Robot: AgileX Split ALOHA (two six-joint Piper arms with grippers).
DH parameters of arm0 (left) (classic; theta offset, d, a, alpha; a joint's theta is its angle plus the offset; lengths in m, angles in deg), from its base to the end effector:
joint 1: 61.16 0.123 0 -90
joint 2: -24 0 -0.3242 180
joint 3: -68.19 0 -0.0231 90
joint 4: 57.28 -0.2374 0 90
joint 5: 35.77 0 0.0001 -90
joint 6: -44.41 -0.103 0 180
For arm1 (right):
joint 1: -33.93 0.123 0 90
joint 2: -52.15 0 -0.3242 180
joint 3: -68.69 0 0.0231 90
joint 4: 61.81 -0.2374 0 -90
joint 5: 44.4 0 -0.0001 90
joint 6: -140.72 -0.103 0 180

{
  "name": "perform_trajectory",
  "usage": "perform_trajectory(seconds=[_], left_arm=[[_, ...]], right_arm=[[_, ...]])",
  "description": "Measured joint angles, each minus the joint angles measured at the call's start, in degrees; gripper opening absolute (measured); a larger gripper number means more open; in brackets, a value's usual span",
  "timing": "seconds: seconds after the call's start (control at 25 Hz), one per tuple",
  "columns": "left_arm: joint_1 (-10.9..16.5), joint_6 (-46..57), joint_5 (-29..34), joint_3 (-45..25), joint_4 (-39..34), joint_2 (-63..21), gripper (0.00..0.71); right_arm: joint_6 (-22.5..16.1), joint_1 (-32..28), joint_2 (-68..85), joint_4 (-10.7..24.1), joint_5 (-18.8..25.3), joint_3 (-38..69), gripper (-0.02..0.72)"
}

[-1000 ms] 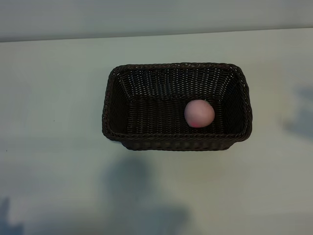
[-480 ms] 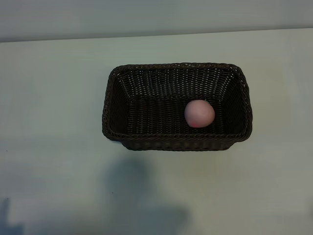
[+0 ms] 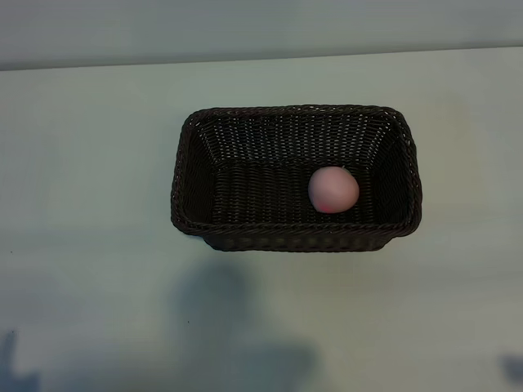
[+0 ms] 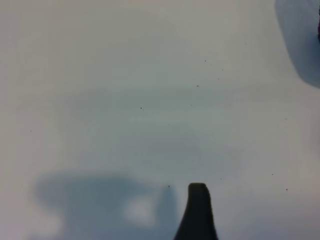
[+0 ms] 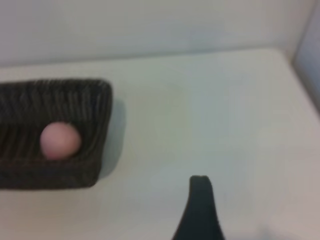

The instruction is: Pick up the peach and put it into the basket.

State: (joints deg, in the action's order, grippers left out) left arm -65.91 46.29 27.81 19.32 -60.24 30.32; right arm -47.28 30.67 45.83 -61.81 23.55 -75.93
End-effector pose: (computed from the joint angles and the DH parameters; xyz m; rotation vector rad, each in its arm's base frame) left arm -0.0498 0.0089 0.2636 0.0473 2.0713 -0.0090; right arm -0.0844 0.0048 0.3166 0.1878 1.9049 0.0558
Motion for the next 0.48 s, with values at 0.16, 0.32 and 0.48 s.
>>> perform_trajectory(seconds=[0.16, 0.32, 0.48], left_arm=[[0.02, 0.0, 0.0, 0.0, 0.0, 0.0, 0.594], [0.02, 0.0, 0.0, 0.0, 0.0, 0.0, 0.594], [0.02, 0.0, 0.0, 0.0, 0.0, 0.0, 0.594]], right_arm=[[1.95, 0.0, 0.0, 0.0, -2.15, 5.6, 0.542], [4.04, 0.0, -0.03, 0.0, -2.69, 10.38, 0.543], [4.41, 0.04, -0.03, 0.0, -2.99, 13.08, 0.543]])
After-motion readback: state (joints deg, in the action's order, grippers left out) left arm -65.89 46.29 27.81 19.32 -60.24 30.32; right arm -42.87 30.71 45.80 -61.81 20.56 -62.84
